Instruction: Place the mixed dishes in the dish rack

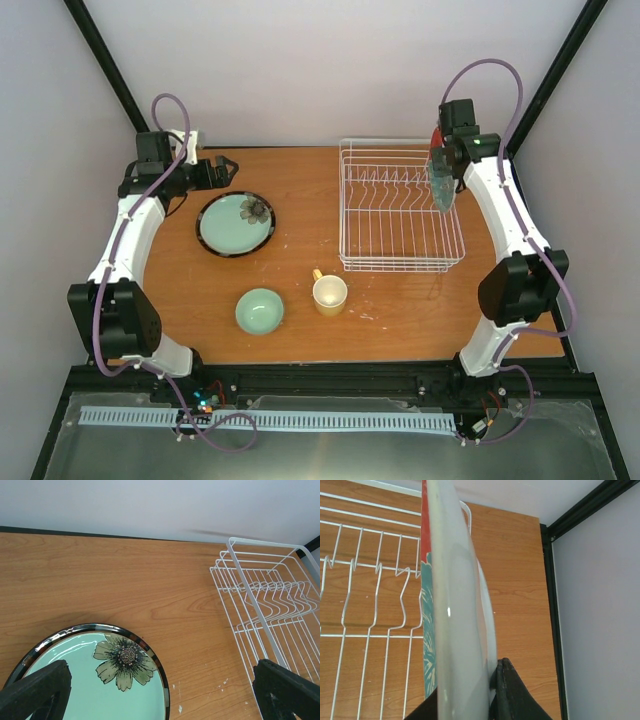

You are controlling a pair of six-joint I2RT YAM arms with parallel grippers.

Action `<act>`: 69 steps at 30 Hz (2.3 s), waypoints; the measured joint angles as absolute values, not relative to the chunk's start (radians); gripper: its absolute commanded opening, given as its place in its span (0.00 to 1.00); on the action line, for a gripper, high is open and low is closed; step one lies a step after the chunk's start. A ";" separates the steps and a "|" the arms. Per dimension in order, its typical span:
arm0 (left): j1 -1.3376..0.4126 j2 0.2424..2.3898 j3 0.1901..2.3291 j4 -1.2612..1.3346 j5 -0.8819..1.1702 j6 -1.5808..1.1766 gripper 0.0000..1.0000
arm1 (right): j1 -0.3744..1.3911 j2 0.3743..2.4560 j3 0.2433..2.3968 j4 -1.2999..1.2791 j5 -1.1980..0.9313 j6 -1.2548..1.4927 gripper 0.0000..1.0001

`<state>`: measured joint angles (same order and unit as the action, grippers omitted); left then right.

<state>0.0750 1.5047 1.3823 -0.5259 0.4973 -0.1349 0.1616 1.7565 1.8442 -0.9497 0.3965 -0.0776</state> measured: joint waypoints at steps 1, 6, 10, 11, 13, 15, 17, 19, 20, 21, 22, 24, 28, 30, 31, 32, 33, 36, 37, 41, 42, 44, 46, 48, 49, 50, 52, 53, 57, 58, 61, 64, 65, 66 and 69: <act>0.075 1.505 1.382 -0.526 0.496 -0.135 1.00 | 0.159 1.762 1.843 -0.949 0.389 -0.077 0.03; 0.075 1.509 1.382 -0.526 0.492 -0.132 1.00 | 0.134 1.777 1.843 -0.940 0.352 -0.063 0.03; 0.075 1.516 1.382 -0.526 0.485 -0.128 1.00 | 0.109 1.792 1.843 -0.929 0.345 -0.058 0.03; 0.075 1.518 1.382 -0.527 0.482 -0.127 1.00 | 0.103 1.800 1.843 -0.926 0.342 -0.055 0.03; 0.075 1.523 1.382 -0.527 0.478 -0.124 1.00 | 0.093 1.815 1.844 -0.923 0.336 -0.050 0.03; 0.075 1.531 1.382 -0.529 0.475 -0.122 1.00 | 0.086 1.832 1.846 -0.923 0.316 -0.039 0.03; 0.075 1.541 1.382 -0.532 0.473 -0.120 1.00 | 0.086 1.853 1.855 -0.926 0.302 -0.036 0.03; 0.075 1.554 1.383 -0.534 0.470 -0.120 1.00 | 0.086 1.886 1.878 -0.927 0.292 -0.029 0.03; 0.075 1.560 1.383 -0.535 0.469 -0.119 1.00 | 0.086 1.900 1.886 -0.926 0.290 -0.027 0.03; 0.075 1.565 1.383 -0.537 0.467 -0.119 1.00 | 0.085 1.915 1.898 -0.926 0.286 -0.021 0.03; 0.075 1.570 1.383 -0.539 0.466 -0.118 1.00 | 0.084 1.927 1.908 -0.926 0.282 -0.017 0.03; 0.075 1.578 1.383 -0.542 0.463 -0.117 1.00 | 0.084 1.947 1.929 -0.927 0.280 -0.013 0.03; 0.075 1.583 1.385 -0.547 0.460 -0.113 1.00 | 0.083 1.970 1.947 -0.922 0.277 -0.006 0.03; 0.075 1.583 1.387 -0.550 0.458 -0.112 1.00 | 0.084 1.973 1.948 -0.920 0.277 -0.003 0.03; 0.075 1.583 1.389 -0.551 0.456 -0.111 1.00 | 0.084 1.974 1.948 -0.920 0.277 -0.002 0.03; 0.075 1.583 1.390 -0.552 0.455 -0.109 1.00 | 0.084 1.974 1.948 -0.920 0.278 -0.001 0.03; 0.075 1.583 1.391 -0.552 0.453 -0.108 1.00 | 0.084 1.974 1.948 -0.920 0.278 -0.001 0.03; 0.075 1.583 1.395 -0.556 0.448 -0.103 1.00 | 0.084 1.974 1.945 -0.918 0.278 -0.001 0.03; 0.075 1.583 1.396 -0.558 0.448 -0.102 1.00 | 0.084 1.974 1.943 -0.917 0.278 -0.001 0.05; 0.075 1.584 1.396 -0.562 0.444 -0.097 1.00 | 0.084 1.974 1.938 -0.911 0.279 -0.001 0.16; 0.075 1.584 1.396 -0.564 0.442 -0.096 1.00 | 0.084 1.974 1.936 -0.909 0.275 0.001 0.17; 0.075 1.584 1.396 -0.567 0.438 -0.094 1.00 | 0.085 1.980 1.926 -0.907 0.269 0.001 0.18; 0.075 1.584 1.396 -0.571 0.436 -0.094 1.00 | 0.085 1.998 1.912 -0.909 0.268 0.001 0.21; 0.075 1.584 1.396 -0.574 0.435 -0.094 1.00 | 0.085 2.016 1.906 -0.899 0.269 0.000 0.34; 0.075 1.584 1.396 -0.575 0.434 -0.094 1.00 | 0.085 2.018 1.905 -0.899 0.267 -0.004 0.40; 0.075 1.584 1.396 -0.577 0.433 -0.094 1.00 | 0.085 2.019 1.903 -0.900 0.266 -0.003 0.45; 0.075 1.584 1.396 -0.578 0.432 -0.093 1.00 | 0.084 2.019 1.902 -0.902 0.270 0.004 0.53; 0.075 1.584 1.396 -0.578 0.432 -0.093 1.00 | 0.084 2.019 1.902 -0.903 0.273 -0.002 0.55; 0.076 1.584 1.396 -0.589 0.424 -0.087 1.00 | 0.084 2.017 1.901 -0.909 0.286 0.001 0.58; 0.078 1.584 1.396 -0.592 0.424 -0.086 1.00 | 0.084 2.013 1.900 -0.909 0.294 0.001 0.59; 0.096 1.584 1.396 -0.599 0.437 -0.086 1.00 | 0.084 1.990 1.893 -0.909 0.324 0.001 0.61; 0.131 1.584 1.387 -0.598 0.465 -0.087 1.00 | 0.085 1.940 1.893 -0.908 0.351 0.002 0.62; 0.148 1.583 1.378 -0.599 0.474 -0.087 1.00 | 0.085 1.923 1.893 -0.907 0.352 0.003 0.63; 0.163 1.583 1.368 -0.599 0.482 -0.086 1.00 | 0.087 1.904 1.893 -0.908 0.355 0.002 0.63; 0.192 1.583 1.333 -0.601 0.495 -0.083 1.00 | 0.088 1.821 1.893 -0.891 0.392 0.000 0.63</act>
